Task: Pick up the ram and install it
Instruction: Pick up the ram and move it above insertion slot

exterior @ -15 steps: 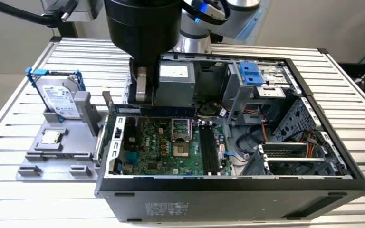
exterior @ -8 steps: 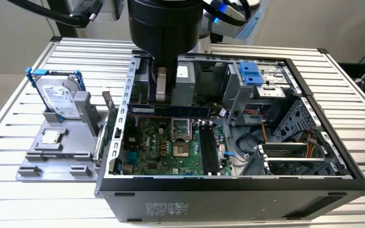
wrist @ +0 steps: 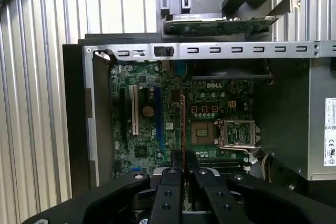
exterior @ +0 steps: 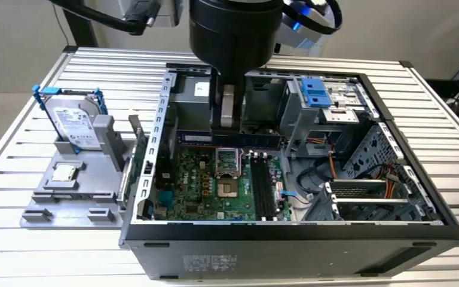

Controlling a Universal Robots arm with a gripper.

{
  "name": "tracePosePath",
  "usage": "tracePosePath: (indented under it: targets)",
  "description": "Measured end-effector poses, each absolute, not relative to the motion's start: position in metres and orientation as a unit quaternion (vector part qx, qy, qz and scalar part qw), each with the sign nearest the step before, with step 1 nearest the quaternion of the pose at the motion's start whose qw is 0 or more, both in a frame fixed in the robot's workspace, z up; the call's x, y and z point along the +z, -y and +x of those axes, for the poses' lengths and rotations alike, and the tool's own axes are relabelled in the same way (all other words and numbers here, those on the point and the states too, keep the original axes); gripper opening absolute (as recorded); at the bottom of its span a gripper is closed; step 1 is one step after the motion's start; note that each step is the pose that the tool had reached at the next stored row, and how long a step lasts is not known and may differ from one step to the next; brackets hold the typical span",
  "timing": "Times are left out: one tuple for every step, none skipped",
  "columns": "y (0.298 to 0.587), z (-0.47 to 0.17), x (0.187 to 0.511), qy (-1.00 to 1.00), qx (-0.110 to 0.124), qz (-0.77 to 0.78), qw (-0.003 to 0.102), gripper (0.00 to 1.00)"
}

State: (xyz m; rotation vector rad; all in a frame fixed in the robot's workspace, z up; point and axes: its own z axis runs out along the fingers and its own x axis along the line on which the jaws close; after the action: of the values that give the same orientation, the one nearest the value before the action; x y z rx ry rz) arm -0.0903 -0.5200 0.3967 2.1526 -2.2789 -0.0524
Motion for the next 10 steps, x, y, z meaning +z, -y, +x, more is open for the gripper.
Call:
tracePosePath:
  targets:
    - [0.520, -0.087, 0.397, 0.727, -0.017, 0.686, 0.003, 0.00]
    - [0.520, -0.085, 0.397, 0.728, -0.017, 0.686, 0.003, 0.00]
    - [0.520, -0.082, 0.397, 0.728, -0.017, 0.685, 0.003, 0.00]
    - [0.520, -0.078, 0.397, 0.729, -0.017, 0.685, 0.003, 0.00]
    - [0.520, -0.075, 0.397, 0.729, -0.017, 0.684, 0.003, 0.00]
    - [0.520, -0.072, 0.397, 0.729, -0.017, 0.684, 0.003, 0.00]
    - [0.520, -0.069, 0.397, 0.730, -0.017, 0.684, 0.003, 0.00]
    - [0.520, -0.066, 0.397, 0.730, -0.017, 0.683, 0.003, 0.00]
    - [0.520, -0.063, 0.397, 0.730, -0.017, 0.683, 0.003, 0.00]
    - [0.519, -0.060, 0.397, 0.731, -0.017, 0.683, 0.003, 0.00]
